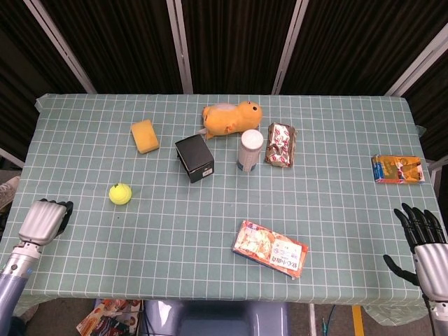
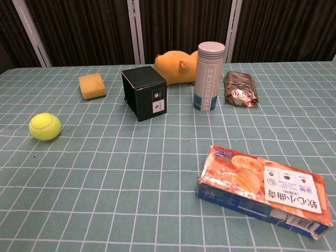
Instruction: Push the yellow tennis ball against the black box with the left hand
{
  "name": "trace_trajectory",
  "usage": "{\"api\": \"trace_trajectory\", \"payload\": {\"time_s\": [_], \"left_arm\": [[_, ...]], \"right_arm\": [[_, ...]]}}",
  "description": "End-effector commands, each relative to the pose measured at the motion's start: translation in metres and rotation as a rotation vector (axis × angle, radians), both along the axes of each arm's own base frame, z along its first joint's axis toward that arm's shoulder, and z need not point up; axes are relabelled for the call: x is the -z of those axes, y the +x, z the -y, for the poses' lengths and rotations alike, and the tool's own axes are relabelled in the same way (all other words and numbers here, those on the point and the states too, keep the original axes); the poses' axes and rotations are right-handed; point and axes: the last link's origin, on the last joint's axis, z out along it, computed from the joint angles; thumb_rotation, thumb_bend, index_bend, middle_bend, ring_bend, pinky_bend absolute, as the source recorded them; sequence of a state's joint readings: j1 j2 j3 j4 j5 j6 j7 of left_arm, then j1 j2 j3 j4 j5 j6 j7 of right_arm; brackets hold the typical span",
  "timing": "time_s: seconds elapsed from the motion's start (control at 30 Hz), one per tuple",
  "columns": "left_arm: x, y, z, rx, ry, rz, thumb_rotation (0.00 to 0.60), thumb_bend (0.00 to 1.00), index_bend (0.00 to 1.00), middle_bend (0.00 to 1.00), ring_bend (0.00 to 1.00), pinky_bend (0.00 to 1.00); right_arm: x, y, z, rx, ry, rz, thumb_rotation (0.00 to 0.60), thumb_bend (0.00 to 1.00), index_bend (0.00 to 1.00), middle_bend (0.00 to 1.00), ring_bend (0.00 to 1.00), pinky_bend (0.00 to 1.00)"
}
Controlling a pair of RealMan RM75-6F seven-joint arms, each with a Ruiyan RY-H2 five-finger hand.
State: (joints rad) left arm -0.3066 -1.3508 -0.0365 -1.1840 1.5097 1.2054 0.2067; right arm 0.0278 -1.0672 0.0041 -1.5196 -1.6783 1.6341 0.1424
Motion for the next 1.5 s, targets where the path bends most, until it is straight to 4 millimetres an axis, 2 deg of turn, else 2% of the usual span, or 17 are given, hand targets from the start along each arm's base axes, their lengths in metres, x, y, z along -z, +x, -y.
{"api": "trace_trajectory", "payload": {"time_s": [0.03, 0.53, 1.07, 1.5], "left_arm": [[0.014, 0.003, -0.012, 0.010, -0.063, 0.006, 0.600, 0.44, 0.55, 0.61, 0.64, 0.63], [0.034, 0.008, -0.040, -0.014, -0.122, -0.025, 0.600, 0.43, 0.46, 0.51, 0.56, 0.57], [0.053, 0.032, -0.052, 0.034, -0.170, -0.033, 0.600, 0.43, 0.45, 0.51, 0.56, 0.53], [0.066, 0.041, -0.064, 0.023, -0.205, -0.059, 0.600, 0.42, 0.44, 0.50, 0.54, 0.52]], "right_arm": [[-0.001, 0.000, 0.000, -0.002, -0.001, 0.003, 0.600, 0.27, 0.00, 0.00, 0.00, 0.00], [-0.006, 0.000, -0.001, -0.011, -0.005, 0.015, 0.600, 0.27, 0.00, 0.00, 0.00, 0.00], [-0.009, 0.001, -0.003, -0.027, -0.016, 0.028, 0.600, 0.27, 0.00, 0.00, 0.00, 0.00], [-0.011, 0.001, -0.006, -0.038, -0.033, 0.029, 0.600, 0.27, 0.00, 0.00, 0.00, 0.00]]}}
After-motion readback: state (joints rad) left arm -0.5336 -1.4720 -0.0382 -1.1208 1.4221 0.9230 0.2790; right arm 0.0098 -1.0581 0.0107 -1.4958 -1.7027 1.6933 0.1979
